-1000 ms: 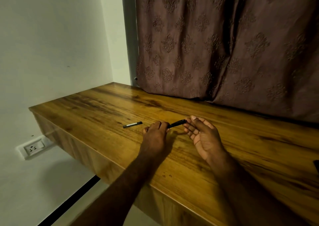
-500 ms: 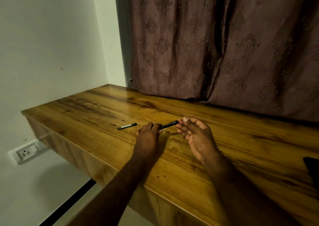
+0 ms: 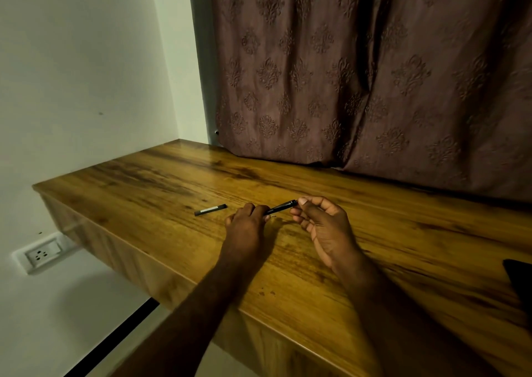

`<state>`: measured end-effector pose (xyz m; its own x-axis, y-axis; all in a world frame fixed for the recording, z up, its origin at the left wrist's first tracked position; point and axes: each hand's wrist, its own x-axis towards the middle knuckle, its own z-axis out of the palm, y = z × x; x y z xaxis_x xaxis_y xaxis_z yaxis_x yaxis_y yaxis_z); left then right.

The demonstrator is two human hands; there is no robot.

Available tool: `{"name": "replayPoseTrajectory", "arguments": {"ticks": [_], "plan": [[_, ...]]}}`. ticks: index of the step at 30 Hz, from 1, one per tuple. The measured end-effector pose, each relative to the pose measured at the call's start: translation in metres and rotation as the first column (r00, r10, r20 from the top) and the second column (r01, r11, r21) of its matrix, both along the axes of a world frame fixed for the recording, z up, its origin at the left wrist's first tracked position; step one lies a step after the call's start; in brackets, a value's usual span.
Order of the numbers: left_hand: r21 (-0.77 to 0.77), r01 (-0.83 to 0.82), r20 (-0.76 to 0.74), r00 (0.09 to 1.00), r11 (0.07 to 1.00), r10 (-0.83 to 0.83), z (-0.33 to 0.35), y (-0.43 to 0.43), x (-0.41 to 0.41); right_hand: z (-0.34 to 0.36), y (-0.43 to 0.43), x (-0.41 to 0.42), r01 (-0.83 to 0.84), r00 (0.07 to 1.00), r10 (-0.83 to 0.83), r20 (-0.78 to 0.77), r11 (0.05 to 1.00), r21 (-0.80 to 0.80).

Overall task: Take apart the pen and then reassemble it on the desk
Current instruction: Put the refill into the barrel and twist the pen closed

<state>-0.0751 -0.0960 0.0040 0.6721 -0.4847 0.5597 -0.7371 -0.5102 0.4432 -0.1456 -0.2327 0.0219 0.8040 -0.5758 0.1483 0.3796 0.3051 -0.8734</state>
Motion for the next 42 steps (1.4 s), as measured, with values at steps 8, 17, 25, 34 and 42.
{"name": "replayPoseTrajectory", "arguments": {"ticks": [8, 17, 25, 34, 42], "plan": [[0.047, 0.003, -0.008, 1.000, 0.999, -0.002, -0.003, 0.000, 0.004, -0.001, -0.001, -0.001, -0.005, 0.999, 0.003, -0.049, 0.999, -0.035], [-0.013, 0.044, 0.017, 0.999, 0.999, -0.044, -0.014, -0.006, 0.014, -0.003, 0.000, 0.002, 0.006, 0.996, -0.027, -0.089, 0.975, -0.222], [-0.071, 0.163, 0.004, 0.987, 0.984, -0.163, -0.009, -0.002, 0.008, -0.005, 0.001, 0.003, -0.010, 0.983, -0.072, -0.166, 0.895, -0.445], [-0.090, 0.197, 0.009, 0.980, 0.976, -0.197, -0.013, -0.001, 0.010, -0.011, 0.004, 0.005, -0.028, 0.967, -0.126, -0.222, 0.812, -0.583], [-0.042, 0.042, -0.107, 0.993, 0.998, -0.046, -0.008, 0.042, 0.033, -0.023, -0.005, 0.013, 0.037, 0.912, -0.290, -0.291, 0.764, -0.644]]}}
